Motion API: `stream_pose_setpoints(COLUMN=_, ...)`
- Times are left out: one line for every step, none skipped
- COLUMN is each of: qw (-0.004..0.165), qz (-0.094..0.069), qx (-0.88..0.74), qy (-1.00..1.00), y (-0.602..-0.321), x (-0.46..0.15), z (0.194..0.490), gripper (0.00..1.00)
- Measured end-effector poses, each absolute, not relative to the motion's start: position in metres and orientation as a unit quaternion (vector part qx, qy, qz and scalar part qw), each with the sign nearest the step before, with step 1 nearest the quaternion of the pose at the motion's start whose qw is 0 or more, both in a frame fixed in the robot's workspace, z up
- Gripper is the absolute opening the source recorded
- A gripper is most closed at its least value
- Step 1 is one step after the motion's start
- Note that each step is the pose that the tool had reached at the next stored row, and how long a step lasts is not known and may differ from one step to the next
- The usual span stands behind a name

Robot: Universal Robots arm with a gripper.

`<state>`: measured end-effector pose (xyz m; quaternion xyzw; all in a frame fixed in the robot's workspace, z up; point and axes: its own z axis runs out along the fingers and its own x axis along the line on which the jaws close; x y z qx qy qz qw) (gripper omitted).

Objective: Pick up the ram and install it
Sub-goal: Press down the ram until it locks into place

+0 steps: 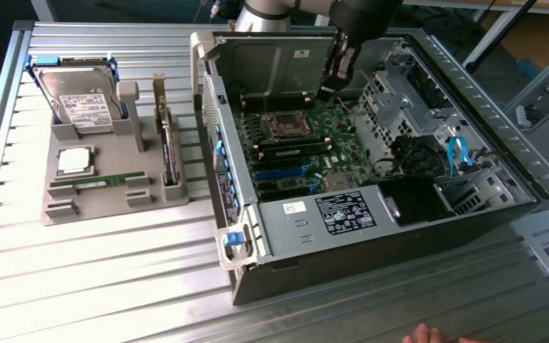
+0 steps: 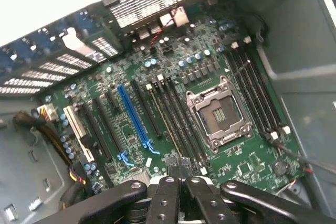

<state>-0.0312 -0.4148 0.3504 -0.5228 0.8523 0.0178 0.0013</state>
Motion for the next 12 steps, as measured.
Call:
stream_pose_setpoints(qw=0.001, qz=0.018, qx=-0.516, qy=0.857, y=-0.4148, x=-0.0312, z=0.3503, gripper=0.1)
stream_pose_setpoints(qw=0.002, qz=0.018, qx=-0.509, qy=0.861, y=-0.4148, x=-0.0312, z=0.3501, gripper=0.1)
stream_pose_setpoints(qw=0.002, qz=0.018, qx=-0.501, qy=0.865, y=-0.4148, x=-0.0312, z=0.35, gripper=0.1)
stream_pose_setpoints(qw=0.002, qz=0.018, qx=-0.494, qy=0.869, y=-0.4148, x=-0.0312, z=0.3499, gripper=0.1)
stream_pose_setpoints(qw=0.002, qz=0.018, qx=-0.481, qy=0.876, y=-0.4148, x=-0.0312, z=0.3497, gripper=0.1)
stream_pose_setpoints(qw=0.002, qz=0.018, qx=-0.473, qy=0.881, y=-0.4148, x=-0.0312, z=0.3495, gripper=0.1)
stream_pose_setpoints(qw=0.002, qz=0.018, qx=-0.467, qy=0.884, y=-0.4148, x=-0.0312, z=0.3494, gripper=0.1)
stream_pose_setpoints(qw=0.003, qz=0.018, qx=-0.455, qy=0.89, y=-0.4148, x=-0.0312, z=0.3492, gripper=0.1)
stream_pose_setpoints(qw=0.003, qz=0.018, qx=-0.445, qy=0.895, y=-0.4148, x=-0.0312, z=0.3491, gripper=0.1)
stream_pose_setpoints(qw=0.003, qz=0.018, qx=-0.434, qy=0.901, y=-0.4148, x=-0.0312, z=0.3489, gripper=0.1)
stream_pose_setpoints(qw=0.003, qz=0.018, qx=-0.425, qy=0.905, y=-0.4148, x=-0.0312, z=0.3487, gripper=0.1)
stream_pose_setpoints(qw=0.003, qz=0.017, qx=-0.417, qy=0.909, y=-0.4148, x=-0.0312, z=0.3486, gripper=0.1)
